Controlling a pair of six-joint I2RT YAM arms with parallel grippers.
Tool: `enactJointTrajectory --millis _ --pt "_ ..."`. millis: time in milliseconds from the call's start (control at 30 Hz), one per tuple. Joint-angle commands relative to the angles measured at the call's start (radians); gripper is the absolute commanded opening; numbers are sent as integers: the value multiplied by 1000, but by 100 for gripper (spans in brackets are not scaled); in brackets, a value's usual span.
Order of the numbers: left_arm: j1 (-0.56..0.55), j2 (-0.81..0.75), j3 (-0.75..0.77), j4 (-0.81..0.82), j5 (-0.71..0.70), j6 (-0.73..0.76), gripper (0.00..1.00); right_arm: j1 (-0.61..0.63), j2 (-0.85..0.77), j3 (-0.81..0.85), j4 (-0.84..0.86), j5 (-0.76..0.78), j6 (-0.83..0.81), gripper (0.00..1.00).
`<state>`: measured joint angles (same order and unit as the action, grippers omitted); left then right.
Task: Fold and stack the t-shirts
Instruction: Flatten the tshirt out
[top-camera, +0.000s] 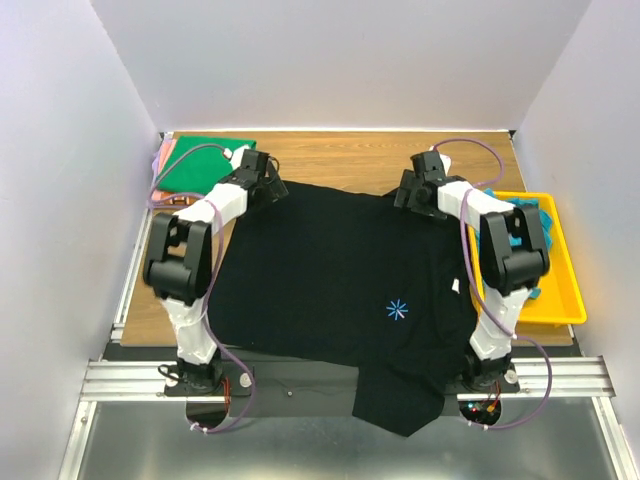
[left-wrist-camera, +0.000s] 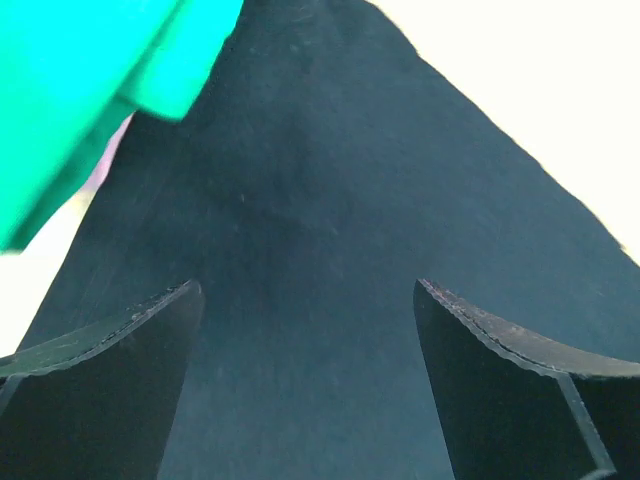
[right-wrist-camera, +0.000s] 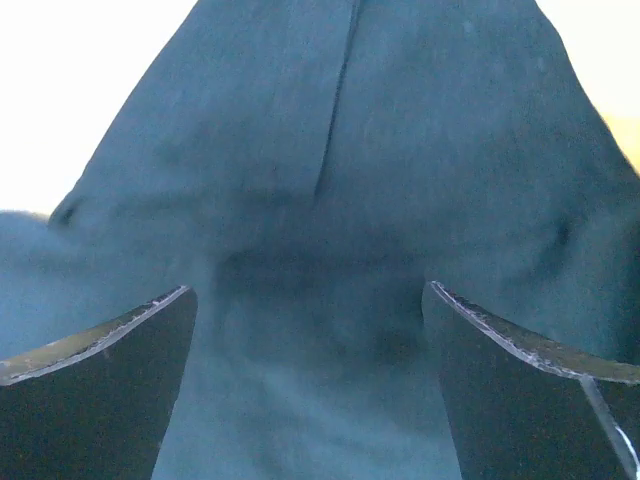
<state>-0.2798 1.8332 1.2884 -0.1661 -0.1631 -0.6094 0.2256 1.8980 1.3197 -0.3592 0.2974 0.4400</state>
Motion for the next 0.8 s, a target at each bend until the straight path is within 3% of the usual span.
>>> enactJointTrajectory --millis 0,300,767 --pt "1 89 130 -61 -47 34 98 -32 94 124 -3 52 -9 100" --pt "4 285 343 -159 -145 34 98 -58 343 392 -10 -6 -86 100" --pt "50 563 730 -269 -129 68 98 -65 633 800 -11 -58 -343 100"
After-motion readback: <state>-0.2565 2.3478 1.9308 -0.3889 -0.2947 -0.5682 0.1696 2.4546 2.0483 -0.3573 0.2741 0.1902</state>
